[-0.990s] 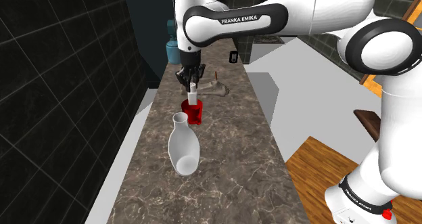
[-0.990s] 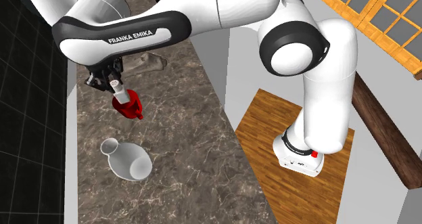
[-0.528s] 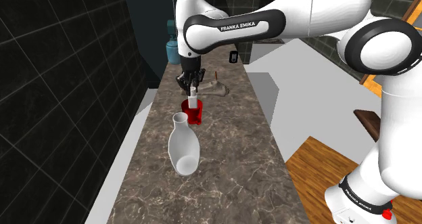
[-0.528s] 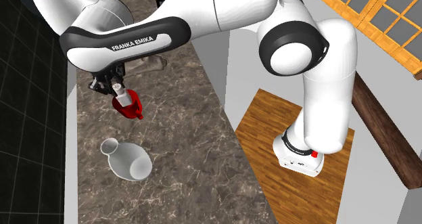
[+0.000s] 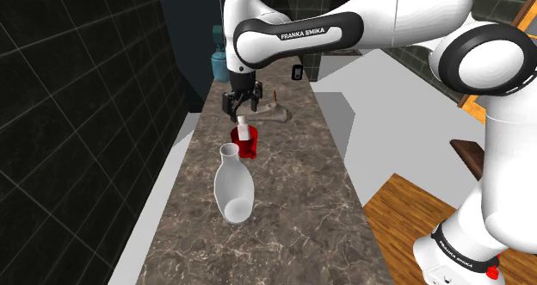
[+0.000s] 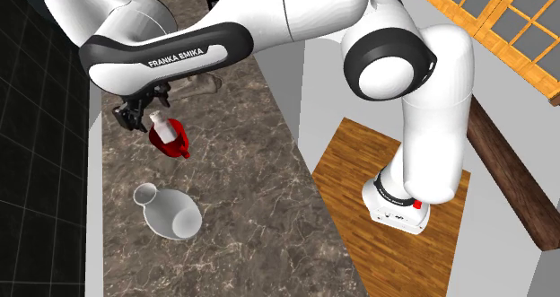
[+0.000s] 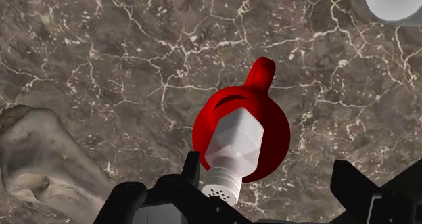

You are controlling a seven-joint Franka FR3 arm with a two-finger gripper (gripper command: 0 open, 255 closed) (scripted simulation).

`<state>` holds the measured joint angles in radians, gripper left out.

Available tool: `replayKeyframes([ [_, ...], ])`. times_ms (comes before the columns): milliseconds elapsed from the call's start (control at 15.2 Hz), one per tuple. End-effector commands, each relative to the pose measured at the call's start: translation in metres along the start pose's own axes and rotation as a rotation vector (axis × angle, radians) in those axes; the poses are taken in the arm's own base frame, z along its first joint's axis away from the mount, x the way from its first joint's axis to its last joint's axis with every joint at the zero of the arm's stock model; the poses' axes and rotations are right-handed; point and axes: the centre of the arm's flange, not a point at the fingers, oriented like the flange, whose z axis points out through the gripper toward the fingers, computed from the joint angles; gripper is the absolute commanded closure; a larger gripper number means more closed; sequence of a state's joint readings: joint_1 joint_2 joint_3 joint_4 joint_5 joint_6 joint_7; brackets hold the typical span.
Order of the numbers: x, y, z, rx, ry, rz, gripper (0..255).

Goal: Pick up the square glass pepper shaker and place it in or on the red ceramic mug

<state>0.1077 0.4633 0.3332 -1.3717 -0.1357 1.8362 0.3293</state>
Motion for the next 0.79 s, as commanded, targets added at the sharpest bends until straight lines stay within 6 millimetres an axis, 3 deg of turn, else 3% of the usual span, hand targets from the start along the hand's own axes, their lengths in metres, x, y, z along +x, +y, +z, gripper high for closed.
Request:
replayKeyframes([
  [0, 0.000, 0.000, 0.000, 0.000, 0.000, 0.000, 0],
  [264, 0.000, 0.000, -0.050, 0.000, 0.000, 0.000, 0],
  [726, 0.000, 0.000, -0.050, 0.000, 0.000, 0.000, 0],
])
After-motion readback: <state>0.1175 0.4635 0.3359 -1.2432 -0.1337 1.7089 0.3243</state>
